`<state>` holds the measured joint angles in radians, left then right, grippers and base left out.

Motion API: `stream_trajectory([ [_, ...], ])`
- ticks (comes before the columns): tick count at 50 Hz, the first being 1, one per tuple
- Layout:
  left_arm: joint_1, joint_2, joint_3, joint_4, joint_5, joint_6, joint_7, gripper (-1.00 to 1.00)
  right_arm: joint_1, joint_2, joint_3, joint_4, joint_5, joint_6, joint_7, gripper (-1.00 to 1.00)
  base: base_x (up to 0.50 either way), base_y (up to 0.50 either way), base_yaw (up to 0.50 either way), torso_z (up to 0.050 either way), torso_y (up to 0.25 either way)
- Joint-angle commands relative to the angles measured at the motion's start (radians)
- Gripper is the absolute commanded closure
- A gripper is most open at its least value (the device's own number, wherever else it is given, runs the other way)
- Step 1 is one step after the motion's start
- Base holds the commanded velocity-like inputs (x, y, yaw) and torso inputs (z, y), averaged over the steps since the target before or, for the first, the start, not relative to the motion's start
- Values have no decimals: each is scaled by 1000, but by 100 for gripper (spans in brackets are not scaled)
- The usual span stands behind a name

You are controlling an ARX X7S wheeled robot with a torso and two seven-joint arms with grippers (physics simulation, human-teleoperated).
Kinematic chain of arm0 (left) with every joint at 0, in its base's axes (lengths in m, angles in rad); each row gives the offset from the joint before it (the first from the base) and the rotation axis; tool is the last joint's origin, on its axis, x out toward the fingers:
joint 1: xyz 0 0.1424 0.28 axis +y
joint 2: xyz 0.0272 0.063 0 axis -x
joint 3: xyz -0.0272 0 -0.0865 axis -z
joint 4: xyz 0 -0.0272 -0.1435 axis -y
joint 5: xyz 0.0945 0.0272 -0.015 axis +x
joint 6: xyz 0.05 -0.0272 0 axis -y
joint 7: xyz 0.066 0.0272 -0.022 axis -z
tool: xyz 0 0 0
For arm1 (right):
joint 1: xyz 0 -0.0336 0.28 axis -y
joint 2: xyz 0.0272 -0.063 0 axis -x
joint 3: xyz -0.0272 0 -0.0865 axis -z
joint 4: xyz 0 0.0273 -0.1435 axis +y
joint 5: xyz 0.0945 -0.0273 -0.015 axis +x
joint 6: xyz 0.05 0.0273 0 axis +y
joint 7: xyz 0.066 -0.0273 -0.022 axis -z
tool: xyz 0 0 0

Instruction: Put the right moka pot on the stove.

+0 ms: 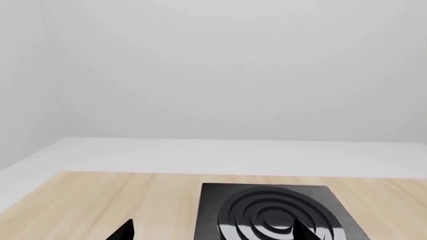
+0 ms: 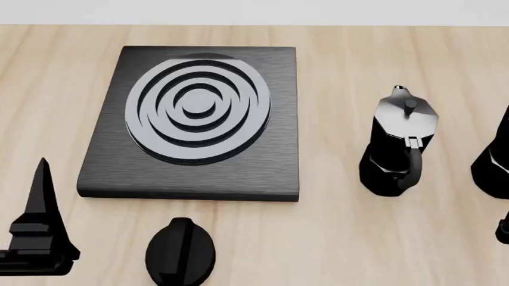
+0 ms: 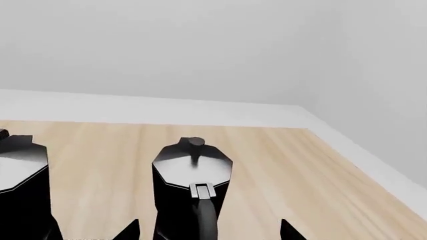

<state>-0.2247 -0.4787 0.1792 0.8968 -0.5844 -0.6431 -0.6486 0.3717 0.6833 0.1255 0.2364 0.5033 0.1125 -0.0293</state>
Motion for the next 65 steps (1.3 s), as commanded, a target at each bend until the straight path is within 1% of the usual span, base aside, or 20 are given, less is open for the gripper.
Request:
stream_trajectory([
  [1, 2, -3, 5, -3, 4, 9, -2, -100, 47, -11, -31, 66, -26, -10, -12, -100, 0, 0, 0, 0, 0],
  [21, -5, -8, 9, -4, -7, 8, -7, -100, 161, -30, -89, 185, -80, -16, -30, -100, 0, 0, 0, 0, 0],
  [32, -1, -11, 10, -6, -8, 19, -6, -100, 234, -52, -114, 312, -114, -59, -49, -100, 0, 0, 0, 0, 0],
  [65, 1, -17, 12, -1, -14, 33, -19, -100, 310, -85, -141, 511, -157, -138, -78, -100, 0, 0, 0, 0, 0],
])
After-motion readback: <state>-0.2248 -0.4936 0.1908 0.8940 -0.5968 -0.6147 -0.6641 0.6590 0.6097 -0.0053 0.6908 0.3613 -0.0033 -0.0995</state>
